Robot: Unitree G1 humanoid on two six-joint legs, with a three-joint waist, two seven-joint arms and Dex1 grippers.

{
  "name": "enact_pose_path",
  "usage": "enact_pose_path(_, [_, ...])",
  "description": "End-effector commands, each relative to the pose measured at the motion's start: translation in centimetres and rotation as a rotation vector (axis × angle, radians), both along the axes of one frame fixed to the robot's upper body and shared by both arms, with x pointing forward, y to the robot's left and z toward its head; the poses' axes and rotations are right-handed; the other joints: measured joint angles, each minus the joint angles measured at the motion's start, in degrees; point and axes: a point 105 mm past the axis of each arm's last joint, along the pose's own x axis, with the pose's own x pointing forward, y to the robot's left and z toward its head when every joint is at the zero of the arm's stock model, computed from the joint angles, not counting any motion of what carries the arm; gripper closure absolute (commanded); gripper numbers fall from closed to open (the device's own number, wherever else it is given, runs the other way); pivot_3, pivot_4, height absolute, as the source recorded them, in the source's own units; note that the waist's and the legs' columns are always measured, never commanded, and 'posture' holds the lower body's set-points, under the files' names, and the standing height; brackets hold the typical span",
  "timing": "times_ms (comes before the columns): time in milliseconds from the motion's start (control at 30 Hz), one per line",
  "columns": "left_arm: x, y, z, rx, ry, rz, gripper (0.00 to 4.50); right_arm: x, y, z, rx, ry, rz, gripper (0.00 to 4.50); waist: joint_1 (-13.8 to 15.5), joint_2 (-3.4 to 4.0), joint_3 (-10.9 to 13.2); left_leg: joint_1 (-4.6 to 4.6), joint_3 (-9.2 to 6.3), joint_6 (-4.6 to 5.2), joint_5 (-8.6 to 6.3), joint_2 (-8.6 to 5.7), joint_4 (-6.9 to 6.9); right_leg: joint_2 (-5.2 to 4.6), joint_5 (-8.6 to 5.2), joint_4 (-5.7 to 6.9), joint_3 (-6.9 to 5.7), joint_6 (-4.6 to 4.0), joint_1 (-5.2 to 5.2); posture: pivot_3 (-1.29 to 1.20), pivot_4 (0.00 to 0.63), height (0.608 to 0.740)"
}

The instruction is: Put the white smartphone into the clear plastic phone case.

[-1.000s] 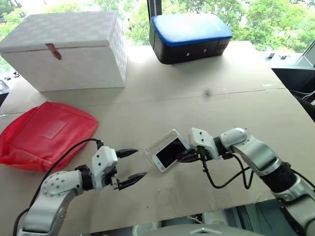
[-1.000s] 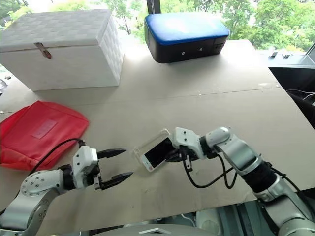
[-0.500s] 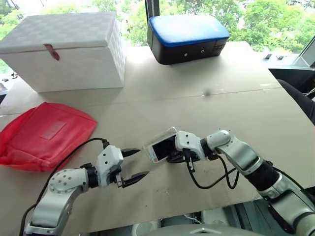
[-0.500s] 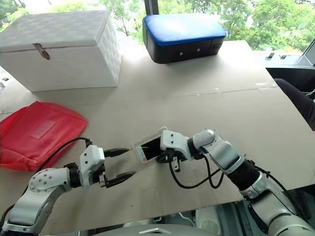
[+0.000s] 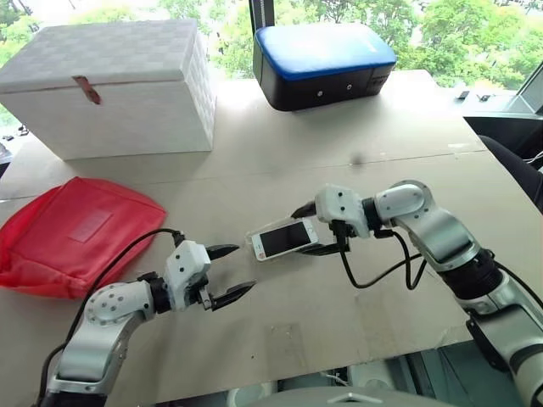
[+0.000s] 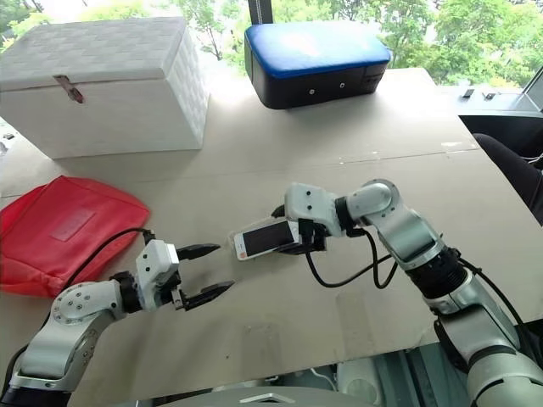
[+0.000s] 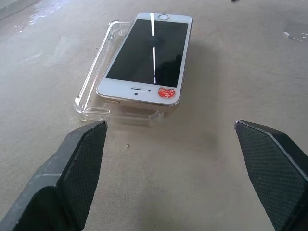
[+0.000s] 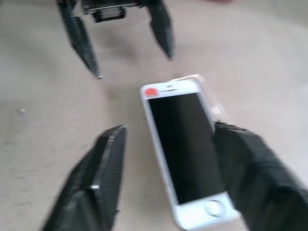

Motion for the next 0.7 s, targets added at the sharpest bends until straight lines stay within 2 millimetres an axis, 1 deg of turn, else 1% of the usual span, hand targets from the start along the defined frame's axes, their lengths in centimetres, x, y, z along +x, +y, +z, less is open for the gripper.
enact_pose_path(33, [0.2, -0.3, 0.5, -0.012, -0.043, 0.003, 0.16, 1.1, -0.2, -0.8, -0.063, 0.005, -0.001, 0.01, 0.0, 0.00, 0.0, 0.00, 0.01, 0.00, 0.00, 0.00, 0.00, 0.00, 0.00, 0.00, 0.00, 0.00, 0.01, 0.00, 0.150, 0.734])
enact_pose_path(167, [0.1, -0.5, 0.8, -0.023, -0.057, 0.004, 0.16, 1.8, 0.0, -2.0, -0.115, 0.048, 0.019, 0.01, 0.0, 0.01, 0.0, -0.02, 0.03, 0.00, 0.00, -0.03, 0.01, -0.02, 0.00, 0.00, 0.02, 0.00, 0.00, 0.00, 0.150, 0.734])
enact_pose_path(333, [-0.5, -0.2, 0.8, -0.019, -0.057, 0.020, 0.16, 3.0, 0.6, -3.1, -0.151, 0.072, 0.027, 0.01, -0.2, -0.01, 0.0, -0.03, 0.12, 0.00, 0.01, 0.00, 0.00, 0.02, 0.00, 0.01, 0.10, 0.00, 0.00, 0.00, 0.150, 0.734])
enact_pose_path(633, [-1.5, 0.2, 1.0, -0.016, -0.063, 0.070, 0.16, 3.7, 0.7, -4.4, -0.212, 0.091, 0.086, 0.01, -0.1, 0.04, 0.0, -0.01, 0.13, 0.00, 0.01, -0.02, 0.01, -0.02, 0.01, -0.01, 0.10, 0.00, -0.02, 0.00, 0.150, 0.734])
enact_pose_path(700, [-1.7, 0.2, 1.2, -0.017, -0.067, 0.081, 0.16, 3.9, 0.8, -4.3, -0.214, 0.082, 0.099, 0.01, -0.2, 0.04, 0.0, 0.01, 0.12, -0.01, 0.01, -0.01, 0.00, 0.00, 0.01, 0.01, 0.10, 0.00, -0.02, 0.00, 0.150, 0.734])
